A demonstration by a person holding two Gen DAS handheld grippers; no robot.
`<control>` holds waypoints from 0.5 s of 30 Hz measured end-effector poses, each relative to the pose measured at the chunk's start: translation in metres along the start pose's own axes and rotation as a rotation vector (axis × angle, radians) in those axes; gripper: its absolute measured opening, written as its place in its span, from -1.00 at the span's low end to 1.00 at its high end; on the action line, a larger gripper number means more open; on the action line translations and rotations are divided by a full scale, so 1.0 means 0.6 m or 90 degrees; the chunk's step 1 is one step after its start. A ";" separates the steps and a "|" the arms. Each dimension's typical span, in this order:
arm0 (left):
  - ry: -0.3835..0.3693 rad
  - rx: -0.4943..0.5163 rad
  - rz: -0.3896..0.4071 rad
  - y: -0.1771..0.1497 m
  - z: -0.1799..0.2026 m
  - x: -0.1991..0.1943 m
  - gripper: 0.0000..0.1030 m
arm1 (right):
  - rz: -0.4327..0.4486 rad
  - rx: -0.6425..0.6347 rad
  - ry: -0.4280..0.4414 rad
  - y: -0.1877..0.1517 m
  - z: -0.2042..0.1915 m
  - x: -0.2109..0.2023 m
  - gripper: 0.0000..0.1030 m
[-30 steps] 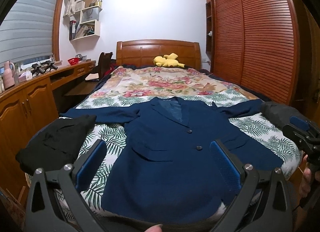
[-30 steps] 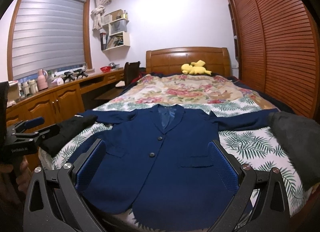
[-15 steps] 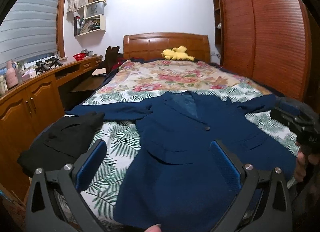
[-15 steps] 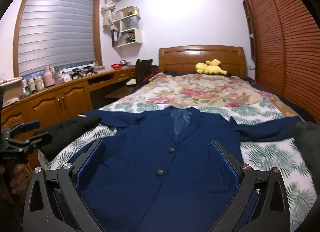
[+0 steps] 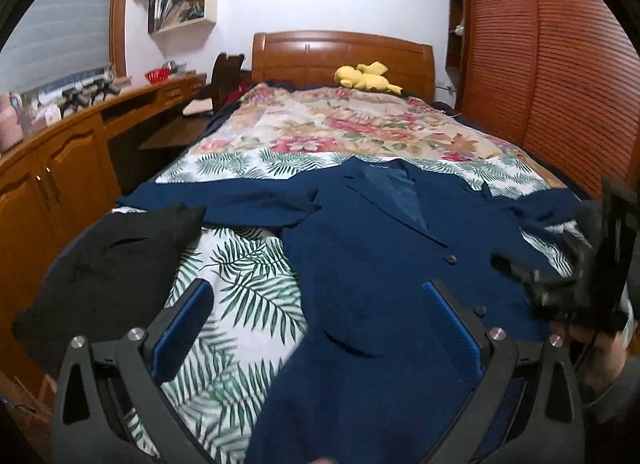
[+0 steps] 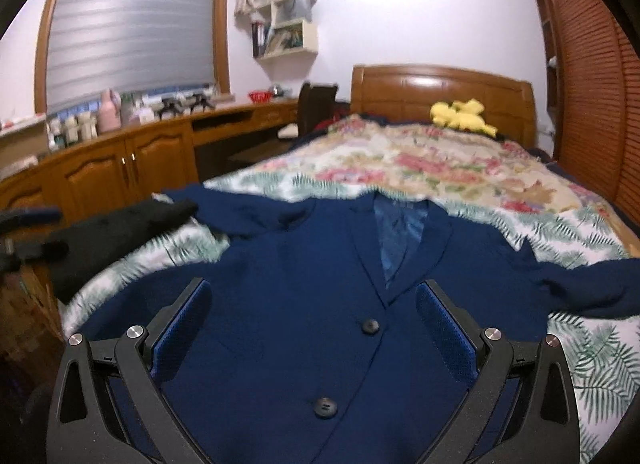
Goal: Fold large clothes
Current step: 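Move the left tool down to the jacket sleeve nearest it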
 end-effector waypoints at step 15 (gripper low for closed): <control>-0.049 -0.102 -0.071 0.126 -0.129 0.228 0.81 | -0.068 0.028 -0.053 -0.030 0.066 0.085 1.00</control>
Point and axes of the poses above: each gripper's, at about its wrist camera, not at the fingertips, and x roughly the way its jaws point, z to its right, y to its top, the point moved 7 cm from there along x, roughly the way its jaws point, and after that the axes turned 14 degrees about -z, right-handed, at the moved point
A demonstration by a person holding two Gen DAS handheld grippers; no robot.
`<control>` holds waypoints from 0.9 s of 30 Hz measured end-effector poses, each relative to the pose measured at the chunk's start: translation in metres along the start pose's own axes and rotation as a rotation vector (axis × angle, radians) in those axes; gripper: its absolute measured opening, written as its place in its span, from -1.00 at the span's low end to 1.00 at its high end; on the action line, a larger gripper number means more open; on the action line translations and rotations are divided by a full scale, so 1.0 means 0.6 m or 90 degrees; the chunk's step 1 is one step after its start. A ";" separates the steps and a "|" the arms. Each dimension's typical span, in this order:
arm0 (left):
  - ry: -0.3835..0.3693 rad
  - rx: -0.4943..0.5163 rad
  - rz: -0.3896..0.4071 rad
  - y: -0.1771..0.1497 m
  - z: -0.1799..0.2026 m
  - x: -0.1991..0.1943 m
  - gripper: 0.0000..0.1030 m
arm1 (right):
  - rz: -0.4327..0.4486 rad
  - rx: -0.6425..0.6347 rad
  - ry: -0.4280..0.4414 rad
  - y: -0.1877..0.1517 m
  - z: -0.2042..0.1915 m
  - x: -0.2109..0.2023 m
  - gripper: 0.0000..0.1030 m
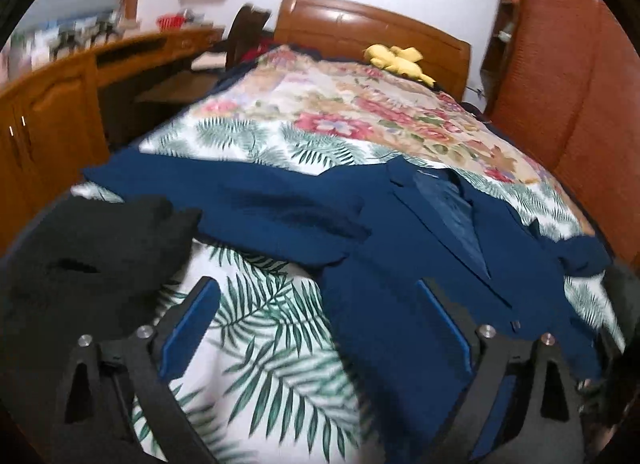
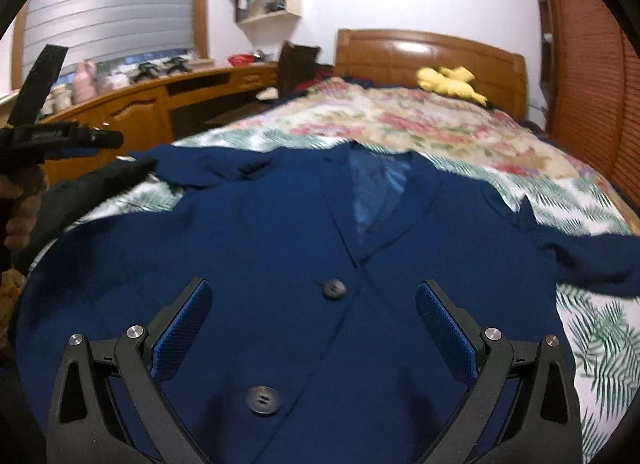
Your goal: Fold large clothes
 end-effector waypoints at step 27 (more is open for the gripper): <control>-0.011 -0.174 -0.126 0.074 -0.104 0.214 -0.99 | -0.020 0.017 -0.001 -0.010 0.012 0.019 1.00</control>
Point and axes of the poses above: each gripper's, at about its wrist camera, not at the fingertips, and x roughly the way its jaws point, z to its right, y to its top, the point moved 7 cm from there along x, roughly the way its jaws point, and after that the axes turned 14 degrees about -z, right-handed, at the moved point
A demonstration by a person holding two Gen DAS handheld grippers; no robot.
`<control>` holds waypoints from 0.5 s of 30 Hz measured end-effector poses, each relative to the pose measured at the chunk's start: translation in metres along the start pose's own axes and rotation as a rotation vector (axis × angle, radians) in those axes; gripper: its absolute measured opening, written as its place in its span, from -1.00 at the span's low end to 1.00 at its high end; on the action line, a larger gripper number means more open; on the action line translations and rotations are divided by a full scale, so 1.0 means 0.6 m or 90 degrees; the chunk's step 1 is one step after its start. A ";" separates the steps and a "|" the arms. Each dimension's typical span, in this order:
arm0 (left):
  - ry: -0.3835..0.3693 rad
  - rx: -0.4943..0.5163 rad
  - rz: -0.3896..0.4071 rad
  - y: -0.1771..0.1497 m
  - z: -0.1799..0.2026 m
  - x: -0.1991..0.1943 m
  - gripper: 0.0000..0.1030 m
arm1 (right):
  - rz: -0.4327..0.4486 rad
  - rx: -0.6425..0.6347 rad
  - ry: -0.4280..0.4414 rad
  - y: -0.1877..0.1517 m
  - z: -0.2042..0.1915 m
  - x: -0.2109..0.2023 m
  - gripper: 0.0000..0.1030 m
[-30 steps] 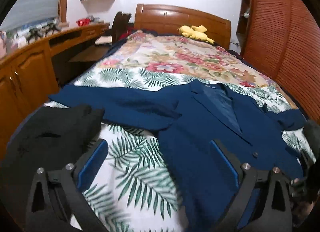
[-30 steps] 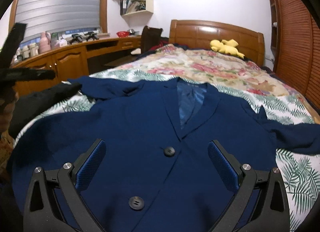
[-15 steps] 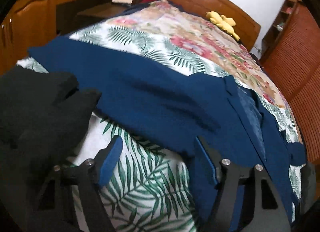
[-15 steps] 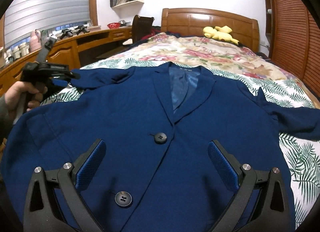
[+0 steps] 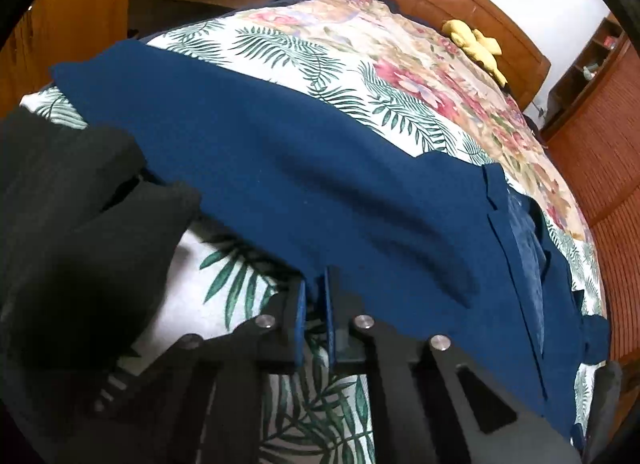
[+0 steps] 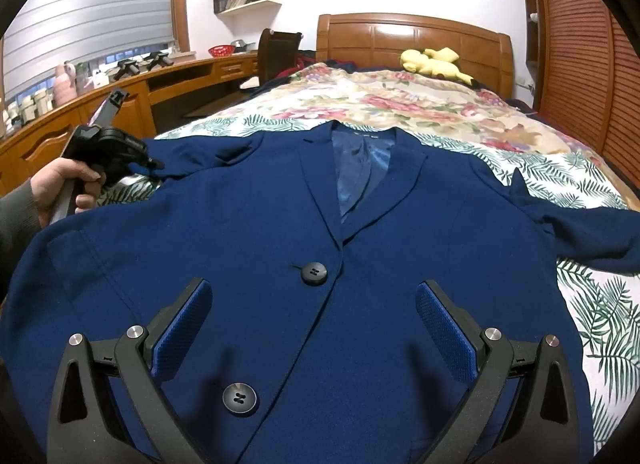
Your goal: Fold large clothes
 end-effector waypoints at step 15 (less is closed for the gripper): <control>0.034 0.245 0.074 -0.051 0.224 -0.135 -1.00 | 0.018 -0.025 -0.022 0.000 -0.013 -0.008 1.00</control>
Point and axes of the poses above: each gripper's, at about its wrist camera, not at the fingertips, and x roughly the way its jaws point, z to its right, y to its top, the point moved 7 cm from there along x, roughly the way its jaws point, and after that the axes turned 14 degrees about -z, right-handed, at the moved point
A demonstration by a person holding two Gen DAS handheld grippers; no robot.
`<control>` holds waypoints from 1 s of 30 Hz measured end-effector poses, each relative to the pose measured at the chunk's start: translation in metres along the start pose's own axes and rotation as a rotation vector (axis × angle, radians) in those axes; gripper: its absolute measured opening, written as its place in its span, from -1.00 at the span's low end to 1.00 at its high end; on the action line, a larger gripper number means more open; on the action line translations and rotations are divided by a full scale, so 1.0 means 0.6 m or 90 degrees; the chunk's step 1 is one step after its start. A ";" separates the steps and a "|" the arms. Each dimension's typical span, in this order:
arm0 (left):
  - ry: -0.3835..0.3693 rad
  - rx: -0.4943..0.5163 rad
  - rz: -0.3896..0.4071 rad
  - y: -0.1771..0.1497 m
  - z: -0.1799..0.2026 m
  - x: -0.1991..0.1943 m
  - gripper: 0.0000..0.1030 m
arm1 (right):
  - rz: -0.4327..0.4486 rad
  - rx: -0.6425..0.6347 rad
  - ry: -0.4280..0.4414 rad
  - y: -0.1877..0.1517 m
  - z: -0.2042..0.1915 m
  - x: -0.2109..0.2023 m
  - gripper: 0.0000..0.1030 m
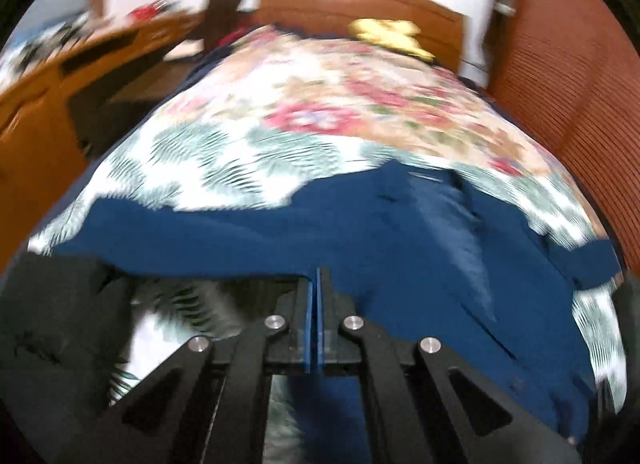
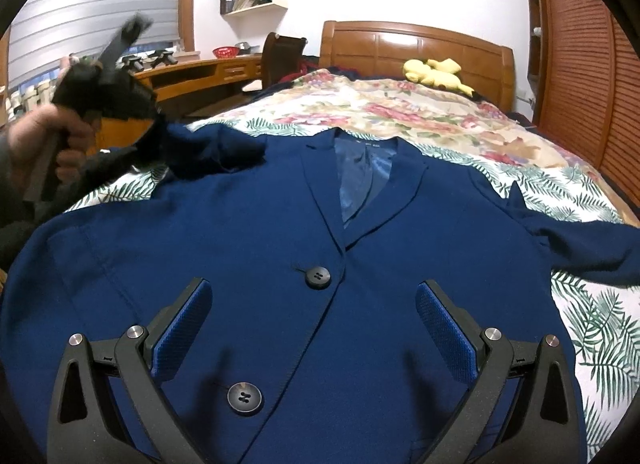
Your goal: Fold large clothes
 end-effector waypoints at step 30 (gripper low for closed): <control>0.052 -0.078 -0.046 -0.080 -0.154 0.058 -0.29 | 0.009 -0.016 -0.019 0.000 -0.008 -0.009 1.00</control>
Point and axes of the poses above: each gripper's, at about its wrist camera, not at the fingertips, and x roughly the way its jaws point, z to its right, y to its top, the point moved 7 cm from there along x, roughly the way its jaws point, and after that the axes turned 14 degrees about -z, right-handed, at the moved point
